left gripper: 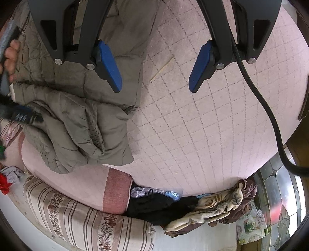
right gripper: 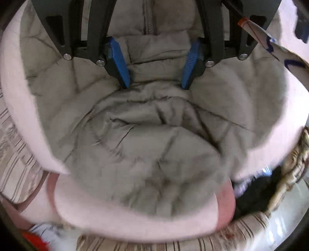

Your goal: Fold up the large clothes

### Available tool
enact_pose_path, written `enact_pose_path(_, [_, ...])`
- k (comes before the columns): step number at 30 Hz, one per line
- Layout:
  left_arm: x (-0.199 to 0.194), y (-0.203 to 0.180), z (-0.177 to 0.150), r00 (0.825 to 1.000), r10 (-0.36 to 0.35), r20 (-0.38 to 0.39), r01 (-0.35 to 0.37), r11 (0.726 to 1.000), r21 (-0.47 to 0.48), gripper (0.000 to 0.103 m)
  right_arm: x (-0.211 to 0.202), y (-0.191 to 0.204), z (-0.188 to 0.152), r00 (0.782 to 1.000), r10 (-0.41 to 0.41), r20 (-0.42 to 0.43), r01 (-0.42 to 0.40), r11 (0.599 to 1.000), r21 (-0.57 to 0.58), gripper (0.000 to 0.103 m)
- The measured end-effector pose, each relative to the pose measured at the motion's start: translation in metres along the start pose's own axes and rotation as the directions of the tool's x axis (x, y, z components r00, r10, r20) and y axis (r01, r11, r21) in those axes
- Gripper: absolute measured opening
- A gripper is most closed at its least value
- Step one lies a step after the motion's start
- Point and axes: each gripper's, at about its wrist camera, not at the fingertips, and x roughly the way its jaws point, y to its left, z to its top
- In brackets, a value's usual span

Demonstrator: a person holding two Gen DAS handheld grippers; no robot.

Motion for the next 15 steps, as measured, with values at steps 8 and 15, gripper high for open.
enact_pose_path(8, [0.0,0.004,-0.002,1.0,0.027,-0.001,-0.027,1.0,-0.003,0.071,-0.025,0.093,0.009,0.967,0.246,-0.066,-0.252,0.962,-0.107,0.06])
enact_pose_path(15, [-0.007,0.009,-0.002,1.0,0.026,0.005,-0.026,1.0,-0.004,0.071,-0.062,0.035,-0.031,0.959,0.27,-0.084,-0.273,0.962,-0.026,0.061])
